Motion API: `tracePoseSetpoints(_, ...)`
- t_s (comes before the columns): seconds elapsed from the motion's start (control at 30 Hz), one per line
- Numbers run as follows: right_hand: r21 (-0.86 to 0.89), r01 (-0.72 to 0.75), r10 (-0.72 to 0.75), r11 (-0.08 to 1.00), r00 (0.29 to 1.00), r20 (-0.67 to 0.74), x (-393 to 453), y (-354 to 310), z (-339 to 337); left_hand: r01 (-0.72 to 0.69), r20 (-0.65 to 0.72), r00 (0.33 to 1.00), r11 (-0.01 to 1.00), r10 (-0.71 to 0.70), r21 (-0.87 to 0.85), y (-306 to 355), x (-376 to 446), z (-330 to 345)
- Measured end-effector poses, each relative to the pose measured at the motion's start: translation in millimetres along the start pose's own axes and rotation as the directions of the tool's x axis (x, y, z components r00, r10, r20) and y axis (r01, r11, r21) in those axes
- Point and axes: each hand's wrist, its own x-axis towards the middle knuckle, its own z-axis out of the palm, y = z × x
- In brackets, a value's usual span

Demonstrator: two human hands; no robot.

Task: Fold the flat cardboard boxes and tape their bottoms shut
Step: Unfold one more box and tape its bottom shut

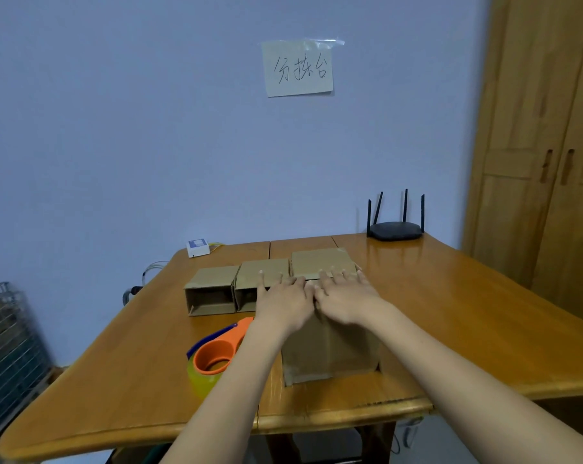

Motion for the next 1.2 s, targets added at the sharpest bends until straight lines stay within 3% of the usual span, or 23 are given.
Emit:
tracePoseSetpoints(0.43, 0.001, -0.077, 0.077, 0.997, 0.991, 0.113, 9.2, -0.2, -1.9, -0.034, 0.27, 0.961, 0.996, 0.054, -0.079, -5.4, 4.5, -7.0)
tracePoseSetpoints(0.87, -0.012, -0.082, 0.083, 0.997, 0.985, 0.15, 11.3, 2.1, -1.1, 0.026, 0.325, 0.946, 0.997, 0.0, -0.076, 2.4, 7.5, -7.1)
tracePoseSetpoints(1.0, -0.006, -0.065, 0.065, 0.998, 0.987, 0.149, 5.2, 1.6, -4.5, 0.014, 0.262, 0.965, 0.996, 0.009, -0.088, 3.1, -0.2, -6.3)
tracePoseSetpoints(1.2, -0.053, -0.015, 0.017, 0.999, 0.999, 0.034, -13.6, -11.9, -25.6, -0.023, -0.008, 1.0, 0.997, 0.022, -0.077, 5.2, -12.1, -6.0)
